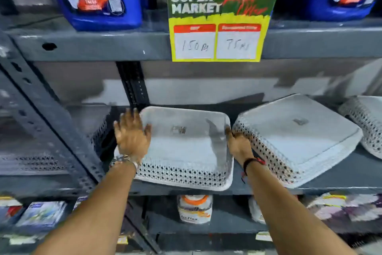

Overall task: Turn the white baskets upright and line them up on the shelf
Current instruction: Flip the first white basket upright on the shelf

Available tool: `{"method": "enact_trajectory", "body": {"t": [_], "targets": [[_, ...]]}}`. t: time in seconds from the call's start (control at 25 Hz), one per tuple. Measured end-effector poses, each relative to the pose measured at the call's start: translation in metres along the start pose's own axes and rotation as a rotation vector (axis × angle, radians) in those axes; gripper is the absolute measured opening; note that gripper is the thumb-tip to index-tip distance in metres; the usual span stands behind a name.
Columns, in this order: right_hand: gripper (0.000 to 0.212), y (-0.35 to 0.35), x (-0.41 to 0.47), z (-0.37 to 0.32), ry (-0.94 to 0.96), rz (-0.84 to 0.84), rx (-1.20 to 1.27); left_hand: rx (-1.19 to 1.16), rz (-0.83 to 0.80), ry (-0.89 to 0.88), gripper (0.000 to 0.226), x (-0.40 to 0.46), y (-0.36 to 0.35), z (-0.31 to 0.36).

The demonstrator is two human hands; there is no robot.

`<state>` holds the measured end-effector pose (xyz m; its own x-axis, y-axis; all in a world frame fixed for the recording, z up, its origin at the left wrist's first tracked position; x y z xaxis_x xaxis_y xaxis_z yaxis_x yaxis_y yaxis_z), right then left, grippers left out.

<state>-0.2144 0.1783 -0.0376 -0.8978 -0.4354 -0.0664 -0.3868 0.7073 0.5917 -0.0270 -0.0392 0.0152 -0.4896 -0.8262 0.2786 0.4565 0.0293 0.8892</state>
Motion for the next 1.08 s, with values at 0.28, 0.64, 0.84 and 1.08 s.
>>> {"method": "enact_trajectory", "body": {"t": [0.28,0.64,0.84,1.08], "targets": [[0.048,-0.014,0.014,-0.001,-0.137,-0.057,0.162,-0.317,-0.39,0.588,0.06,0.036,-0.036,-0.054],[0.053,0.065,0.013,-0.055,-0.134,-0.001,0.981,-1.376,-0.334,0.686,0.076,0.061,-0.003,-0.051],[0.02,0.054,0.001,-0.008,-0.167,-0.15,0.195,-0.959,-0.386,0.671,0.031,0.047,-0.024,-0.058],[0.027,0.041,0.002,0.014,-0.202,-0.196,0.011,-0.374,-0.349,0.574,0.034,0.041,-0.03,-0.069]]}}
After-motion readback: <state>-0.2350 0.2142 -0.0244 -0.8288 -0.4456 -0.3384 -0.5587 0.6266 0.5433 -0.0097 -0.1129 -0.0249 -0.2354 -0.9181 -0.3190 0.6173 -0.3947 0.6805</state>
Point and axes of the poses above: each hand's wrist, its own x-axis towards the middle knuckle, its own y-axis out of the back of the hand, z = x × y, the point moved 5 cm from there along x, towards the middle knuckle, and after that the axes turned 4 degrees about y, right-handed, at the moved point
